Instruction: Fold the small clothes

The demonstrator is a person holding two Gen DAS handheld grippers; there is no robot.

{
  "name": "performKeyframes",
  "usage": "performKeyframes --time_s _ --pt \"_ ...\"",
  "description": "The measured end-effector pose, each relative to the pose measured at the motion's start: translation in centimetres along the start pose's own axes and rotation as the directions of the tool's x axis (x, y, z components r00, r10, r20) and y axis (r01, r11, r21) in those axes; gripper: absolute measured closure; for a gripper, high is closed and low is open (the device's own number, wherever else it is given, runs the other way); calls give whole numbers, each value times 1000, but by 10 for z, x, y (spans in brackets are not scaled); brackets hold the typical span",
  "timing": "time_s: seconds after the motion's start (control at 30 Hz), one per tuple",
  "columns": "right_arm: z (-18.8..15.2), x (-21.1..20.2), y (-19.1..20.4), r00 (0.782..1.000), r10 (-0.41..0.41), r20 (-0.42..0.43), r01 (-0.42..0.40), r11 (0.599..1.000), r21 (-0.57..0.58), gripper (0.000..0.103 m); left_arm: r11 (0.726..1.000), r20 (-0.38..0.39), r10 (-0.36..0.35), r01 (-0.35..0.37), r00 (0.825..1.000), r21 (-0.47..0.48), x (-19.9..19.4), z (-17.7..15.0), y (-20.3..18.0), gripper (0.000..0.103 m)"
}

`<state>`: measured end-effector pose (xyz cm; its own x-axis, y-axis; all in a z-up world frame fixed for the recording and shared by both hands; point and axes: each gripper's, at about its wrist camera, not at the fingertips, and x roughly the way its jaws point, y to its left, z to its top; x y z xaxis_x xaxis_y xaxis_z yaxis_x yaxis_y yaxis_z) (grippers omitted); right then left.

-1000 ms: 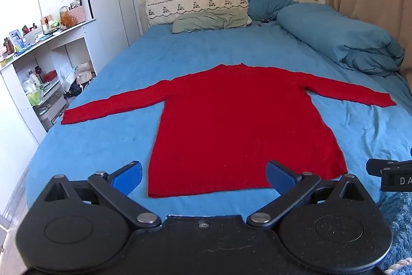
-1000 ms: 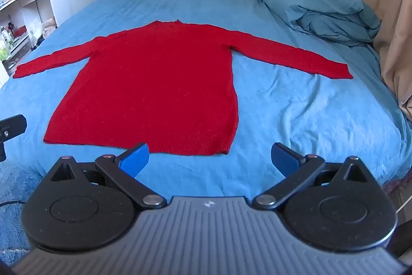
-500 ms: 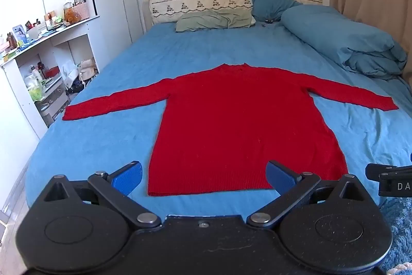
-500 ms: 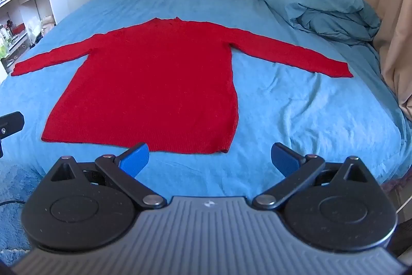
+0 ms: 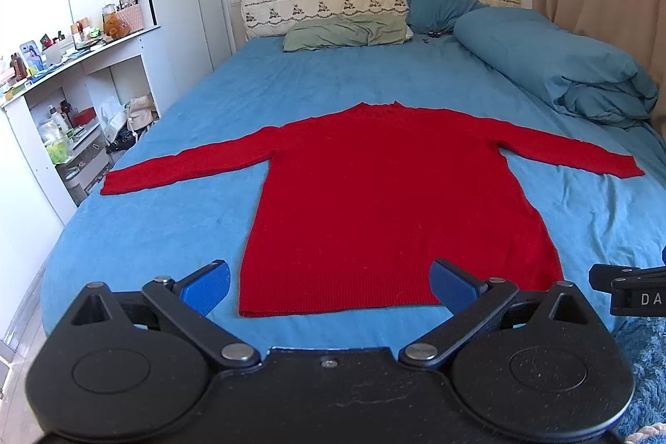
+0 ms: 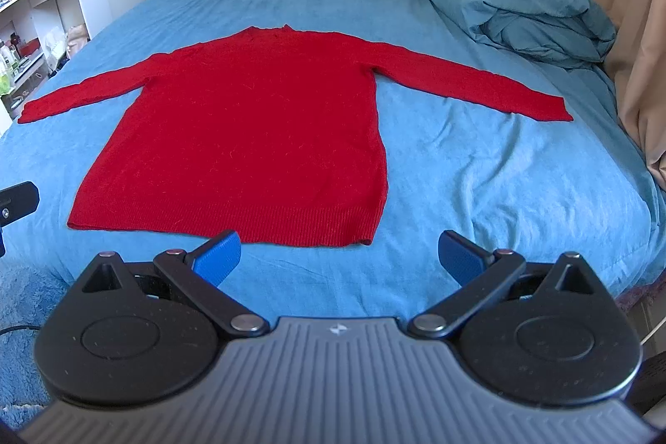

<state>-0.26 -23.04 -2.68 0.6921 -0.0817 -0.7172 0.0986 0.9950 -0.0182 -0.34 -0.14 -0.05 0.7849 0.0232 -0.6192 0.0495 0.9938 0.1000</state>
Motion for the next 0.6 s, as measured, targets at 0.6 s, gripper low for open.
performKeyframes --time_s 0.6 --pt "0 2 1 1000 -2 -3 2 1000 2 0 1000 -3 -3 3 1000 -2 2 -2 1 0"
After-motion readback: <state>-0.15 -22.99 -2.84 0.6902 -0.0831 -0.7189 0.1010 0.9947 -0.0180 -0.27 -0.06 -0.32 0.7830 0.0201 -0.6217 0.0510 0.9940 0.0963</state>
